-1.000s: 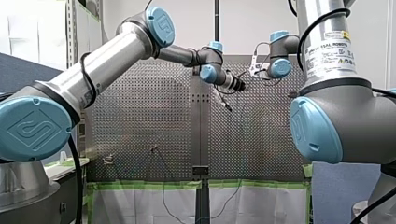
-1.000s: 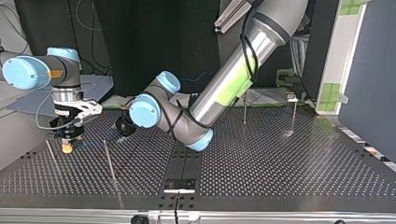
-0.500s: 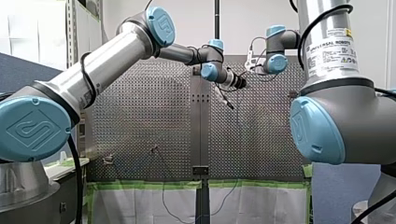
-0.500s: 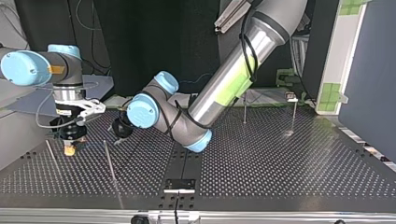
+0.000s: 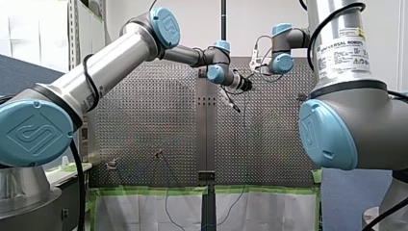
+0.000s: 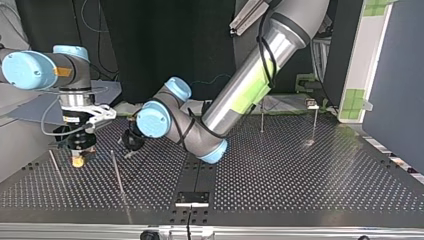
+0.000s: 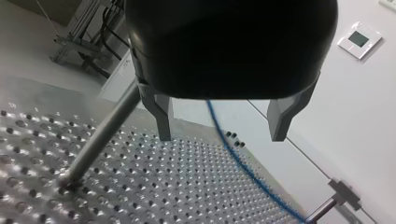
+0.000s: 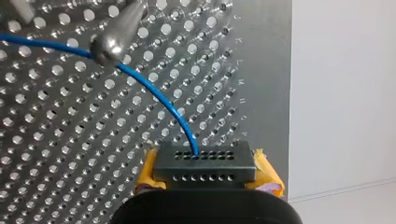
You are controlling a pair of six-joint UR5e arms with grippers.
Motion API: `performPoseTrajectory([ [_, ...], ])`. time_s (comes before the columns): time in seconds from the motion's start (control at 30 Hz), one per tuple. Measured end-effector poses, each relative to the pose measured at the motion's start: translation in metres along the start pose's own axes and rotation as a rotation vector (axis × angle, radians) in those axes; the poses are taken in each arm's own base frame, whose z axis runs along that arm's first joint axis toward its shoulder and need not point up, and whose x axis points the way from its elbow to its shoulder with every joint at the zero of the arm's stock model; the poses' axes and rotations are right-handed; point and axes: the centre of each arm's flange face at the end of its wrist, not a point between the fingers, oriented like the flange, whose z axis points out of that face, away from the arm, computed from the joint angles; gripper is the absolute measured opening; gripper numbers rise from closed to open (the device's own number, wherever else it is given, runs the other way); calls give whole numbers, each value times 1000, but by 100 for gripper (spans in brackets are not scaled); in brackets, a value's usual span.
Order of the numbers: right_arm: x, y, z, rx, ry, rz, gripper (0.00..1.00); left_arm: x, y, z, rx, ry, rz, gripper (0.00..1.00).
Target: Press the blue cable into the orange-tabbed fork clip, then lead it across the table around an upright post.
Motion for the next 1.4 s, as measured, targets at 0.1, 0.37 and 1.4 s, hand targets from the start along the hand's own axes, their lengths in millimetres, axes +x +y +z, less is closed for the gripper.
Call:
performPoseTrajectory([
  [0.1,-2,-1,-1,2,-4,1,0,-4,0,2,1,-31,9,100],
  [0.37,-7,-1,-4,1,-15,1,0,-10,2,3,-22,-94,64,100],
  [1.4,-8,-11,-7,15,-26,4,0,4,-5,1,-31,-80,131,0],
])
